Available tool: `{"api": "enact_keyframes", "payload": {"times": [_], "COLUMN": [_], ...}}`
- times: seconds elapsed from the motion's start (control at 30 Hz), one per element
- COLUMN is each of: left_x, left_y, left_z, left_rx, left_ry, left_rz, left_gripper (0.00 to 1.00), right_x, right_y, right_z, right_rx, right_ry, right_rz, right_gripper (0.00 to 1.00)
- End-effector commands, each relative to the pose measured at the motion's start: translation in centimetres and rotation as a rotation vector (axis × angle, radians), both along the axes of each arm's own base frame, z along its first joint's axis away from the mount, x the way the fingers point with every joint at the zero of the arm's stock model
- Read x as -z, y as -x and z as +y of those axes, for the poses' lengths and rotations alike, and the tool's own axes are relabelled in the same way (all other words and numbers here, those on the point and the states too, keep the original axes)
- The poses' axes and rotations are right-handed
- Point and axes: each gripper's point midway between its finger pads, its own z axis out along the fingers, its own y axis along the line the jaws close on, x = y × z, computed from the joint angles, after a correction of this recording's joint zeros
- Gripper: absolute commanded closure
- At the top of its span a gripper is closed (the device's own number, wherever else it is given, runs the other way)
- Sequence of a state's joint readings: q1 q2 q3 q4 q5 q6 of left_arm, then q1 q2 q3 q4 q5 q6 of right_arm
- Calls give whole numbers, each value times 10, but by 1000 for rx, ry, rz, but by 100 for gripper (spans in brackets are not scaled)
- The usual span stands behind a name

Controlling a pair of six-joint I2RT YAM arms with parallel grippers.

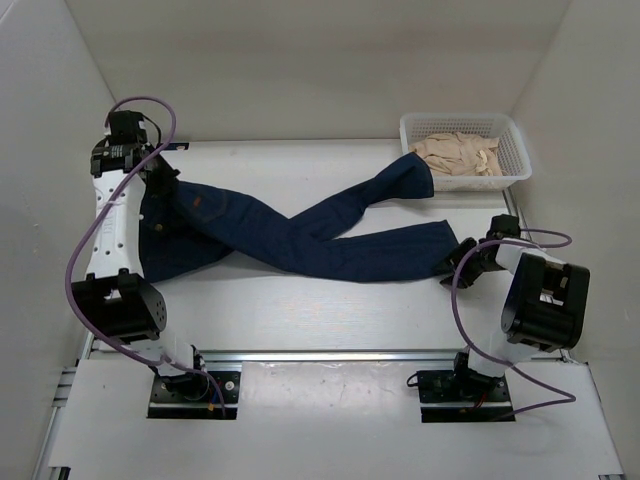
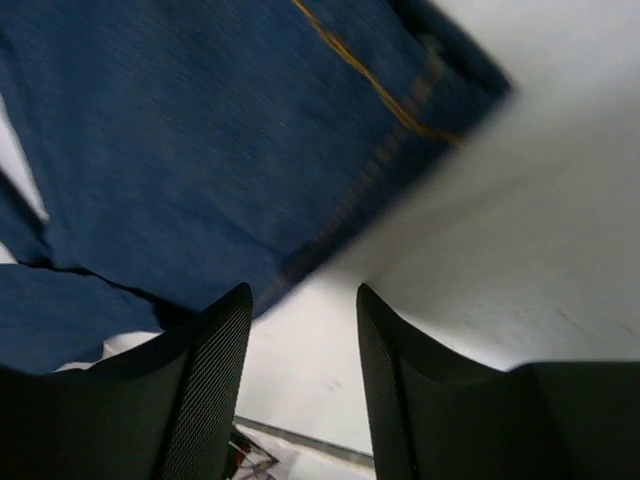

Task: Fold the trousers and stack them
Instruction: Flatten the trousers out

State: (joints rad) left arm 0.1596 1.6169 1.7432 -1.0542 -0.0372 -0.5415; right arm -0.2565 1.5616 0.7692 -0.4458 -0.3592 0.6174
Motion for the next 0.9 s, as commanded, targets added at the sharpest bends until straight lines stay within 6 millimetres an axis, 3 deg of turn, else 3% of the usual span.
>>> {"api": "enact_keyframes", "payload": {"times": [0.0,0.07,0.13,0.17,0.2,0.23,0.3,0.4,0.43,0.5,0.53,0.6,0.63,0.7,0.73,0.77,0.87], "left_x": [-34,-38,-37,-37,-36,-36,-41,-48,-55,-62,-71,-79,-86,-98,-104,-119,-122], "left_y": [11,13,16,16,20,21,24,26,29,30,33,42,47,65,73,86,105], "left_z": [0,0,1,1,0,4,4,8,12,16,15,13,14,15,15,17,23], "left_rx": [14,14,11,11,11,0,7,3,-10,-20,-28,-28,-43,-62,-69,-88,-124], "left_ry": [-25,-27,-20,-20,-19,-20,-27,-37,-40,-44,-40,-42,-48,-61,-71,-97,-149], "left_rz": [-93,-104,-103,-103,-96,-96,-100,-118,-130,-143,-163,-172,-187,-208,-218,-265,-296], "left_gripper": [90,90,90,90,90,90,90,90,90,90,90,90,90,90,90,90,90], "right_x": [-3,9,7,4,-6,-12,-22,-55,-79,-95,-117,-130,-151,-167,-177,-189,-209], "right_y": [-40,-46,-57,-61,-74,-78,-80,-78,-80,-67,-63,-44,-36,-19,0,7,32], "right_z": [-4,-4,-6,-12,-13,-14,-17,-27,-27,-30,-31,-31,-31,-36,-35,-38,-45], "right_rx": [23,44,55,58,42,42,36,53,57,70,81,89,100,125,135,158,195], "right_ry": [1,1,22,59,83,84,104,175,185,213,234,251,271,315,333,352,414], "right_rz": [-124,-96,-108,-133,-169,-173,-167,-221,-273,-267,-315,-297,-348,-358,-354,-367,-372], "right_gripper": [47,47,49,57,83,100,100,100,100,100,100,100,100,100,100,100,100]}}
